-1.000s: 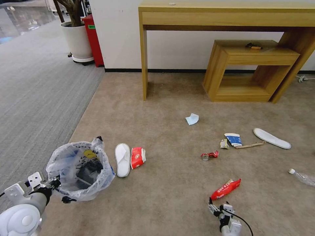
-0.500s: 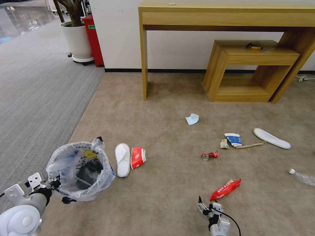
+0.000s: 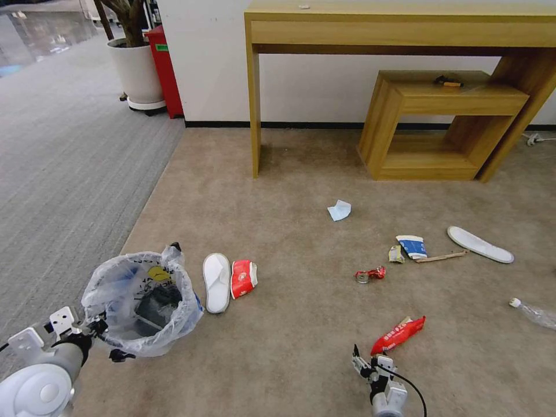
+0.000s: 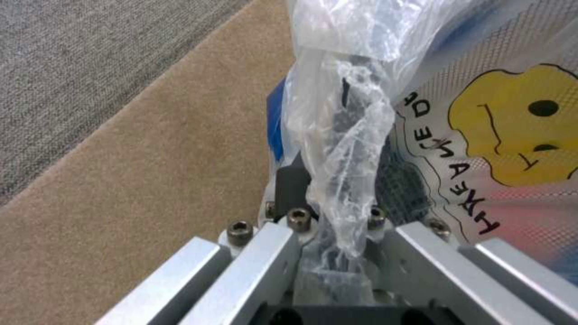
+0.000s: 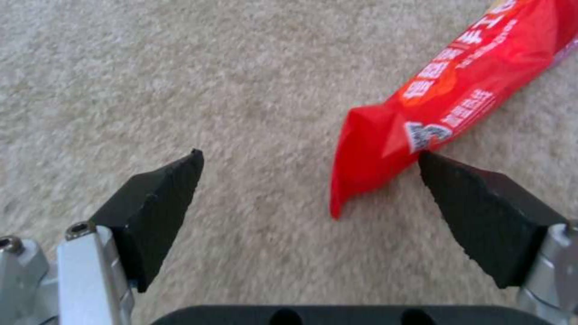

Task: Pick up the trash bin and place the garbage on the floor into it.

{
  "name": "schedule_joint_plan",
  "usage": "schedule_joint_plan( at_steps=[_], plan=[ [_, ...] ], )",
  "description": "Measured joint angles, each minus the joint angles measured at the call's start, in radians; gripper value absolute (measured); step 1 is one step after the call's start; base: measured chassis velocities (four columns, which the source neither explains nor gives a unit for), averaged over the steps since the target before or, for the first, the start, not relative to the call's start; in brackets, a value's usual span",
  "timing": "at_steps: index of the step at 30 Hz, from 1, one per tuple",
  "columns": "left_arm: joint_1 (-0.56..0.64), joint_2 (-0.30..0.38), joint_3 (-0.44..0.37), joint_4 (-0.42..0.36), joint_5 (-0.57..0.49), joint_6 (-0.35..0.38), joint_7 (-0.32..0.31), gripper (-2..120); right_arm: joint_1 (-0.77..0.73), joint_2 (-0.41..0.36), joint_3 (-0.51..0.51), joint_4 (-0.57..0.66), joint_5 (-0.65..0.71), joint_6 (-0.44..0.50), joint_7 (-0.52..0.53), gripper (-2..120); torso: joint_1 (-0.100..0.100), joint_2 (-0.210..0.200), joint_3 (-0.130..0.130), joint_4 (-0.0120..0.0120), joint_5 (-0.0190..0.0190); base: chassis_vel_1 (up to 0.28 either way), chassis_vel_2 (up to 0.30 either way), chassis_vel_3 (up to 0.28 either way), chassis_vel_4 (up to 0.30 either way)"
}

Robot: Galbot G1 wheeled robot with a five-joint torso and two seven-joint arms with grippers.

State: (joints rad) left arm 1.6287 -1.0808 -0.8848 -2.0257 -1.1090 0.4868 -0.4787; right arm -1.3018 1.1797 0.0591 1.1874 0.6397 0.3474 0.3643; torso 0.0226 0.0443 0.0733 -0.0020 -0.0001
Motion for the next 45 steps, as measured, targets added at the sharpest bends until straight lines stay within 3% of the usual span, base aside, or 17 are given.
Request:
schedule_joint_plan(
  at_steps=[33, 36, 40, 43, 45],
  plan=[
    [-0.011, -0.008, 0.009, 0.009, 0.003, -0.002, 0.001, 0, 0.049, 0.0, 0.014, -0.089, 0.034, 0.0, -0.002, 89, 0.0, 0.0, 0.0, 0.0, 0.0001, 0.0, 0.0, 0.0, 0.0],
    [-0.013, -0.009, 0.011, 0.014, 0.004, -0.005, 0.001, 0, 0.049, 0.003, 0.014, -0.091, 0.03, 0.003, -0.002, 78, 0.0, 0.0, 0.0, 0.0, 0.0, 0.0, 0.0, 0.0, 0.0],
    [-0.012, -0.012, 0.011, 0.019, 0.01, -0.009, 0.006, 0, 0.049, 0.005, 0.014, -0.091, 0.024, 0.005, -0.002, 72, 0.0, 0.0, 0.0, 0.0, 0.0, 0.0, 0.0, 0.0, 0.0],
    [-0.01, -0.012, 0.011, 0.019, 0.014, -0.015, 0.01, 0, 0.05, 0.008, 0.013, -0.09, 0.015, 0.008, -0.002, 58, 0.0, 0.0, 0.0, 0.0, 0.0001, 0.0, 0.0, 0.0, 0.0],
    [-0.01, -0.012, 0.011, 0.019, 0.014, -0.015, 0.011, 0, 0.05, 0.01, 0.012, -0.089, 0.014, 0.009, -0.003, 57, 0.0, 0.0, 0.0, 0.0, 0.0, 0.0, 0.0, 0.0, 0.0]
  ],
)
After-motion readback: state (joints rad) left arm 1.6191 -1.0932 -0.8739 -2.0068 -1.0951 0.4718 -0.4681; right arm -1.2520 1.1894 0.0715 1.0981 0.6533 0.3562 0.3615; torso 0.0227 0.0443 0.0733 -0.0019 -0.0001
